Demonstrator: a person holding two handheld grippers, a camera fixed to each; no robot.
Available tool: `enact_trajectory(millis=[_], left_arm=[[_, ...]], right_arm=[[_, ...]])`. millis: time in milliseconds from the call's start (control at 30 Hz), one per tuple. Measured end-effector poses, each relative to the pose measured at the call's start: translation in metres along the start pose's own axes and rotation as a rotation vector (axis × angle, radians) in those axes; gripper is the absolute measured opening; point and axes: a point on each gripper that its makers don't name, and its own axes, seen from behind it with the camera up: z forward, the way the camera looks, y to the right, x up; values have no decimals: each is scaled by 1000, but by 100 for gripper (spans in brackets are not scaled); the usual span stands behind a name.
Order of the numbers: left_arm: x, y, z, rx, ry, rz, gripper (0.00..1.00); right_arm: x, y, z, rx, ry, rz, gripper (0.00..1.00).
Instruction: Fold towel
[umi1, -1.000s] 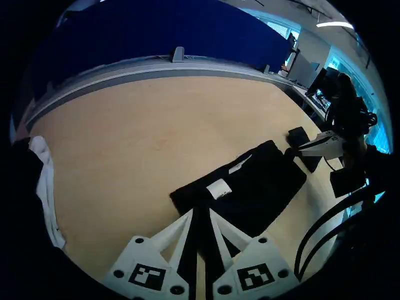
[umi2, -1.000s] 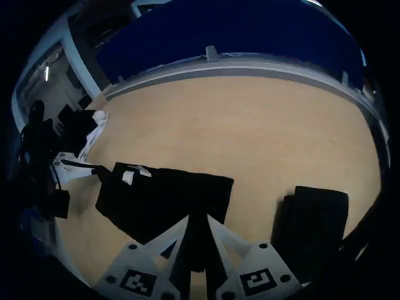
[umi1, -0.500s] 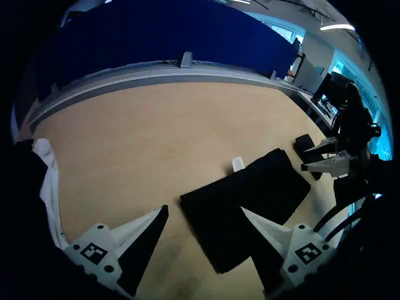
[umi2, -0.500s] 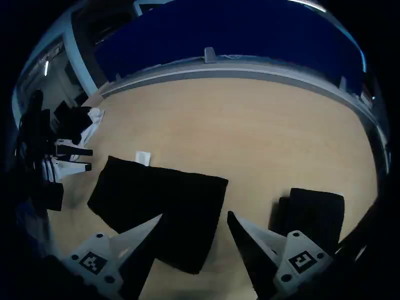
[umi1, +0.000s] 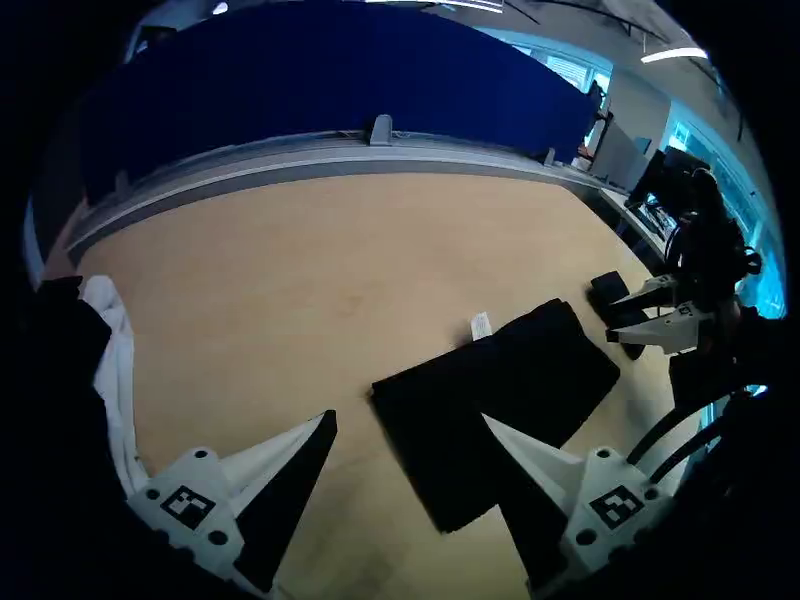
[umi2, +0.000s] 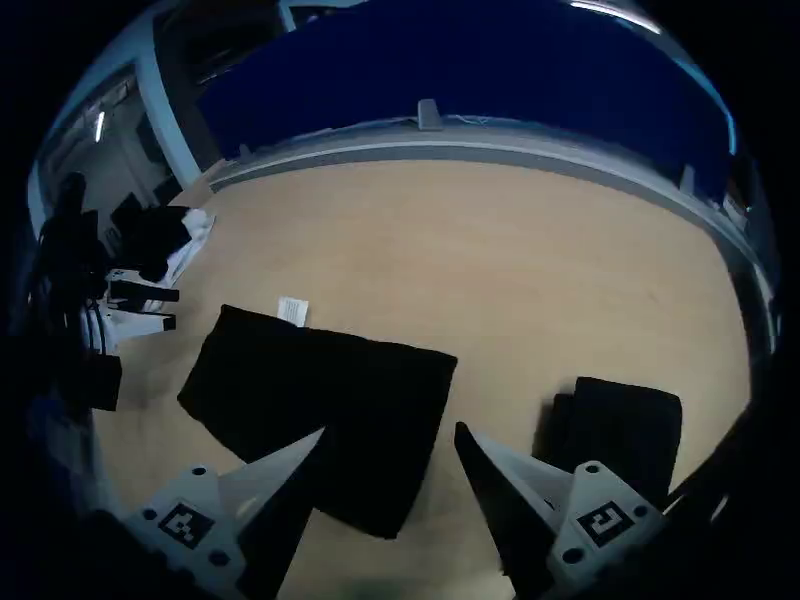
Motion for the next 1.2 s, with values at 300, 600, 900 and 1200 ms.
enact_trajectory(millis=[300,600,900,1200], left_arm=[[-22,-9,-38,55,27,-41,97],[-73,-8,-80,102,24,-74,97],[-90,-9,-97,120,30,-100,97],[-102,-12,-122,156,46,-134,97]], right_arm=[[-21,-7,-20,0,-4,-68,91],[-57,-16,-44,-1,-17,-164,90],[-70,-18,-41,8,-38,-233,90],[-84,-18,-24,60,-62,-326,90]])
